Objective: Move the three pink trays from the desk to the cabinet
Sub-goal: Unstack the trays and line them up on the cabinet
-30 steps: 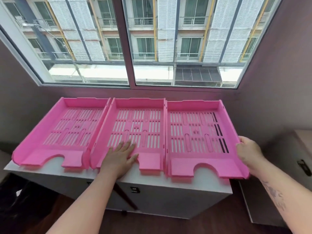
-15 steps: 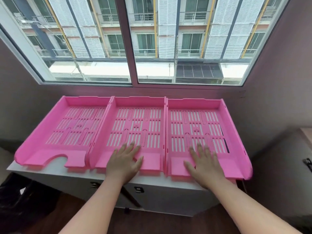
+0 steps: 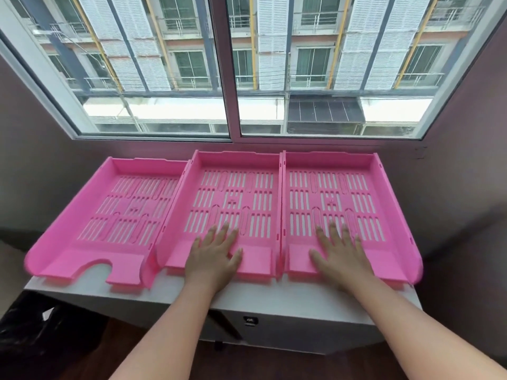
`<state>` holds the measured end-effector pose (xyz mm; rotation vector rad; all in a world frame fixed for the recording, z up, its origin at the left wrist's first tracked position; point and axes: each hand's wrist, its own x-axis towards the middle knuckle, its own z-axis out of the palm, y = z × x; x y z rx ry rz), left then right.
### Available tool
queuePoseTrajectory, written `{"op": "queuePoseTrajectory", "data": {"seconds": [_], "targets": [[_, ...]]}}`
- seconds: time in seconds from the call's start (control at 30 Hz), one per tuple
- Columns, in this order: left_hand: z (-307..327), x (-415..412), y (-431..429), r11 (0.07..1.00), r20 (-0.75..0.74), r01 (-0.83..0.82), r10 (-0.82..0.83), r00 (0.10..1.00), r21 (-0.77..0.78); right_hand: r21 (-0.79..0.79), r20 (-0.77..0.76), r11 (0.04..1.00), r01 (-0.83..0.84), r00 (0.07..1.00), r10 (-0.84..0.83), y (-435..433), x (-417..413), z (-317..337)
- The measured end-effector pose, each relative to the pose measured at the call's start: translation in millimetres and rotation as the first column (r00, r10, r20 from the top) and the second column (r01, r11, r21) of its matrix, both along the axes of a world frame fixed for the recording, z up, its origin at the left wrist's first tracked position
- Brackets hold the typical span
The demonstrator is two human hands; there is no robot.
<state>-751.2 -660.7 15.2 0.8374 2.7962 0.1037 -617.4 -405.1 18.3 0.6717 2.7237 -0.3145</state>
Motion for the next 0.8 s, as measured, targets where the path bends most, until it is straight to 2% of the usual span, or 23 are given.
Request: {"op": "queuePoseTrajectory", "data": {"seconds": [0.1, 0.17, 0.27, 0.33, 0.37, 0.43, 0.5, 0.53, 0.63, 0.8], "targets": [[4.1, -8.0, 1.3, 0.999, 0.09, 0.009, -0.012, 0.996, 0.035, -0.03, 0.02, 1.0, 0.002, 1.0, -0.001, 3.1, -8.7, 5.6], [13.6, -11.7, -7.2, 0.992, 0.095, 0.015, -0.027, 0.995, 0.127, -0.1, -0.09, 0.993, 0.059, 0.994, -0.068, -8.4, -8.4, 11.7], [31.7, -12.9, -36.0, 0.956, -0.156, 0.0, 0.048, 0.987, 0.294, -0.246, -0.33, 0.968, 0.051, 0.935, -0.133, -44.1, -4.9, 21.7], [38.6, -12.6, -61.8, 0.911, -0.244, -0.146, 0.254, 0.936, 0.386, -0.34, -0.398, 0.94, 0.026, 0.902, -0.169, -67.4, -9.0, 24.5], [39.9, -12.6, -74.2, 0.868, -0.188, -0.258, 0.363, 0.913, 0.424, -0.394, -0.403, 0.919, 0.037, 0.891, -0.209, -77.8, -13.4, 25.6], [39.1, -12.4, -93.6, 0.765, 0.081, -0.443, 0.462, 0.883, 0.468, -0.484, -0.38, 0.871, 0.082, 0.877, -0.293, -94.8, -23.0, 23.1], [37.9, -15.5, -100.9, 0.684, 0.348, -0.517, 0.385, 0.855, 0.514, -0.439, -0.37, 0.89, 0.123, 0.878, -0.304, -105.6, -30.6, 17.1], [37.3, -19.7, -102.1, 0.649, 0.412, -0.535, 0.35, 0.841, 0.541, -0.377, -0.381, 0.915, 0.141, 0.877, -0.292, -108.3, -33.4, 13.6], [35.8, -38.9, -100.7, 0.606, 0.504, -0.589, 0.331, 0.798, 0.535, -0.291, -0.399, 0.939, 0.186, 0.868, -0.296, -108.7, -39.2, 7.8], [33.7, -72.5, -97.8, 0.629, 0.57, -0.581, 0.255, 0.781, 0.516, -0.34, -0.341, 0.917, 0.208, 0.882, -0.326, -109.3, -42.2, 8.9]]}}
